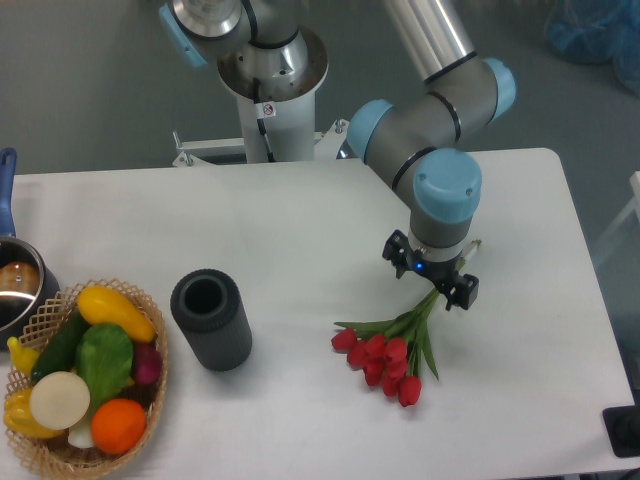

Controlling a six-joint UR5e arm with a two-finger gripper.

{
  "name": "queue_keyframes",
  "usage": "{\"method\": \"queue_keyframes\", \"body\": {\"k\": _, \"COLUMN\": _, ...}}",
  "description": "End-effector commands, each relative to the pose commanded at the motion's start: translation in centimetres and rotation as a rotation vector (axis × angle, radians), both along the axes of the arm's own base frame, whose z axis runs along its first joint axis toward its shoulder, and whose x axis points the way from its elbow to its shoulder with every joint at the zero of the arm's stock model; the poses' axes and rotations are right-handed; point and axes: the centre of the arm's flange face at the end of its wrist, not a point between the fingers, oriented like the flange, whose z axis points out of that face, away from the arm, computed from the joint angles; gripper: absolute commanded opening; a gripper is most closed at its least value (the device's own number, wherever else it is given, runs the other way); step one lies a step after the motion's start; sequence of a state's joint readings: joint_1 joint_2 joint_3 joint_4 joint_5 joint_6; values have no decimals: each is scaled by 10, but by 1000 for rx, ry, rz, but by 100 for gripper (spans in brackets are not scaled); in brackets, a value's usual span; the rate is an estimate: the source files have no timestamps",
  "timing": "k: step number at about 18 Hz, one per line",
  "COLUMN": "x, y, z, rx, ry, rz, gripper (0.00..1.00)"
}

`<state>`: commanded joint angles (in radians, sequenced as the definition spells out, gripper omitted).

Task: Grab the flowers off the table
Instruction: 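Move the gripper over the red tulip bouquet and lower it, then close the gripper on the tulip stems below the blooms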

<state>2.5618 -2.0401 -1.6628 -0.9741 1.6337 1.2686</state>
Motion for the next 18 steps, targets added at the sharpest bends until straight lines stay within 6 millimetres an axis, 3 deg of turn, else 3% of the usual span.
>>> {"method": "queue_keyframes", "body": {"k": 6, "x": -2, "y": 7, "z": -15, "rx": -2, "ry": -10, "rz": 12, "gripper": 100}}
{"method": "queue_keyframes", "body": {"k": 12, "x": -15, "y": 37, "z": -28, "rx": 11, "ry": 2, "rz": 94, "gripper": 100}}
{"method": "queue_keyframes", "body": {"k": 16, "x": -5, "y": 42, "z": -36, "rx": -1, "ry": -10, "rz": 84, "gripper": 100}}
{"method": "queue_keyframes", "body": {"k": 17, "x": -1, "y": 45, "z": -37, "rx": -2, "ry": -11, "rz": 76, "gripper": 98}}
{"method": "queue_keyframes", "body": {"k": 18, "x": 5, "y": 50, "z": -38, "rx": -5, "ry": -13, "rz": 66, "gripper": 90}}
